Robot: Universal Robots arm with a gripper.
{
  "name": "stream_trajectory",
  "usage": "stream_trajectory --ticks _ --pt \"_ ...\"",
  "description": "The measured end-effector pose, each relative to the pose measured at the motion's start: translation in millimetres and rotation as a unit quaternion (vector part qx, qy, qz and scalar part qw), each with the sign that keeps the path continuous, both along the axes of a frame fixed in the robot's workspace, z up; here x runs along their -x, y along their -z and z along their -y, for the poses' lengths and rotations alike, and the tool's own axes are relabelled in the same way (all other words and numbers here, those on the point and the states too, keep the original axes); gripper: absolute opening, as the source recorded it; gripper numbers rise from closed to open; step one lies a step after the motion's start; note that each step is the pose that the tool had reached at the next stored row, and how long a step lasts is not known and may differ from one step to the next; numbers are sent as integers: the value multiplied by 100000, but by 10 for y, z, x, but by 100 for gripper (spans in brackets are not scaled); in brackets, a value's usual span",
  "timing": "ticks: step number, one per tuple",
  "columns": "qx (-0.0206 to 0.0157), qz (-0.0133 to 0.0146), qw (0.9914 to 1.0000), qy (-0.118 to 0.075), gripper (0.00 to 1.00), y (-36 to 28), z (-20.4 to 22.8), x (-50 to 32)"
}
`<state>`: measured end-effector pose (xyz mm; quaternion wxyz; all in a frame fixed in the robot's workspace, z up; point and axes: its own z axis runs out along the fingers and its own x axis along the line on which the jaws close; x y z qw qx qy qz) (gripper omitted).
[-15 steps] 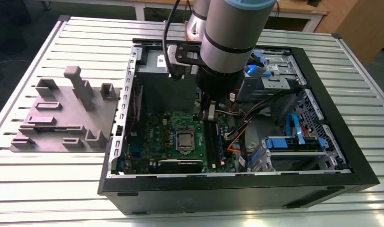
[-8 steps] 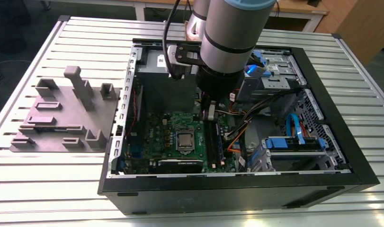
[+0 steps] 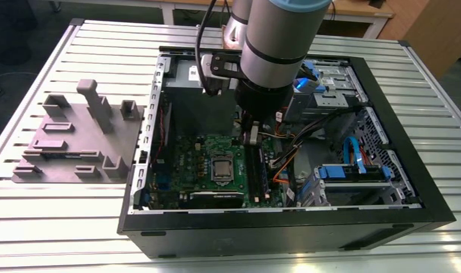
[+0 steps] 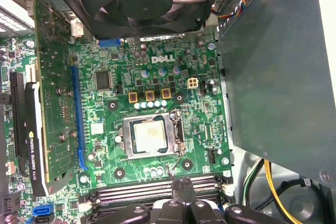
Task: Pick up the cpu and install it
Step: 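Install the first cpu locking lever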
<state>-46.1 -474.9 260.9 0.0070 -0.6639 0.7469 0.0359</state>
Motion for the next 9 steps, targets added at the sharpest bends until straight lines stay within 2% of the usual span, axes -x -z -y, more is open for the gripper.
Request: stream_trajectory --ticks 2,5,9 --pt "5 29 100000 1 10 0 0 2" --pt "-65 299 99999 -381 10 6 3 13" --pt "-204 343 99968 -2510 10 46 3 18"
